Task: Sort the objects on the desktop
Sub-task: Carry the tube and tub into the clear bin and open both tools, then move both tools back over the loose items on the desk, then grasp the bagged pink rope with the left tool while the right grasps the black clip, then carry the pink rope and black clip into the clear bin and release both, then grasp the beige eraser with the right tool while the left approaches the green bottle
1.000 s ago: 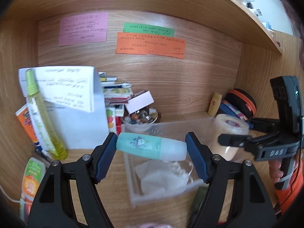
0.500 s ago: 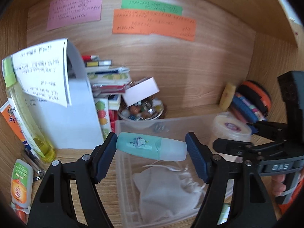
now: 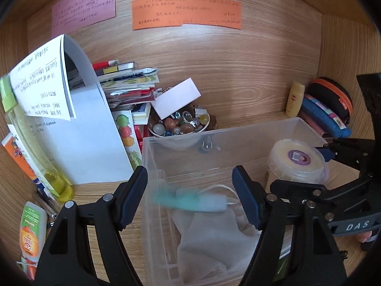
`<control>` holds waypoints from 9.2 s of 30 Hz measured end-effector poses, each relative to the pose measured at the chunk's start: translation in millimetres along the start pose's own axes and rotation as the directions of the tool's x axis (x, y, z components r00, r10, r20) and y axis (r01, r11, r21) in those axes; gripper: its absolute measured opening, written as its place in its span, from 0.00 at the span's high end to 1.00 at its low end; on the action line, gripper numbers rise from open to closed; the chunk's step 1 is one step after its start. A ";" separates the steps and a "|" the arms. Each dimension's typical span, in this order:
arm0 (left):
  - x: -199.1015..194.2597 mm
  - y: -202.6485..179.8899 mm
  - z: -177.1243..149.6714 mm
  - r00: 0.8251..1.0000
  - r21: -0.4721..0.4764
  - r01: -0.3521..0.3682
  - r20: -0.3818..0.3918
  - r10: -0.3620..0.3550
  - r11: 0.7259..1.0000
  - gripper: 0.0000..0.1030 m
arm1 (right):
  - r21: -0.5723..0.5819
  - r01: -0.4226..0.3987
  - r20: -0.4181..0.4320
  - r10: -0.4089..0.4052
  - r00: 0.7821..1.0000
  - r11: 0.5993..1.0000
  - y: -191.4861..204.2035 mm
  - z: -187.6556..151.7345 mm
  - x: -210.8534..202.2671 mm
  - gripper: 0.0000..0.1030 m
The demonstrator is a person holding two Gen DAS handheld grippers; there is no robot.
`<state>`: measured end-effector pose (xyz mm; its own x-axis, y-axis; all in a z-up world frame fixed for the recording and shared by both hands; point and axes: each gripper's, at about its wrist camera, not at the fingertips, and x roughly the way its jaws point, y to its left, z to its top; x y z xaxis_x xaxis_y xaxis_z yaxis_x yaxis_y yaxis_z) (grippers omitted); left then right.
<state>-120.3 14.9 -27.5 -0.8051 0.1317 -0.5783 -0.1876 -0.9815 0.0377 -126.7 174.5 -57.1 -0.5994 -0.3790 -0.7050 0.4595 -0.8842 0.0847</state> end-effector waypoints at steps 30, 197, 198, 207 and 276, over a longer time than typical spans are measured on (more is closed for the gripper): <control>-15.7 14.9 4.5 0.999 -0.051 0.028 0.047 -0.025 0.998 0.09 | -0.140 0.123 0.124 -0.106 0.987 0.982 19.5 -1.8 -15.0 0.20; -2.2 1.3 -0.1 0.998 -0.077 0.064 -0.012 -0.065 0.995 0.47 | 0.174 0.139 0.059 -0.151 0.987 0.975 -54.7 6.8 -19.4 0.83; -1.0 -0.4 -1.1 0.998 -0.069 0.059 -0.015 -0.060 0.996 0.47 | 0.175 0.145 0.058 -0.157 0.986 0.974 -55.4 6.3 -18.3 0.83; 11.7 -8.3 -9.3 0.999 -0.009 0.015 -0.031 -0.015 1.000 0.45 | 0.145 0.187 0.055 -0.197 0.979 0.972 -49.9 1.6 -6.9 0.83; -93.0 -16.0 -86.1 0.998 0.032 0.043 -0.054 -0.041 0.999 0.03 | -0.131 0.081 -0.021 -0.085 0.996 0.988 8.4 -126.1 -94.2 0.31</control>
<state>6.0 6.4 -44.5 -0.7649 0.1642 -0.6228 -0.2399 -0.9700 0.0389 16.2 237.2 -78.8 -0.6224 -0.2970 -0.7241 0.4913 -0.8685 -0.0661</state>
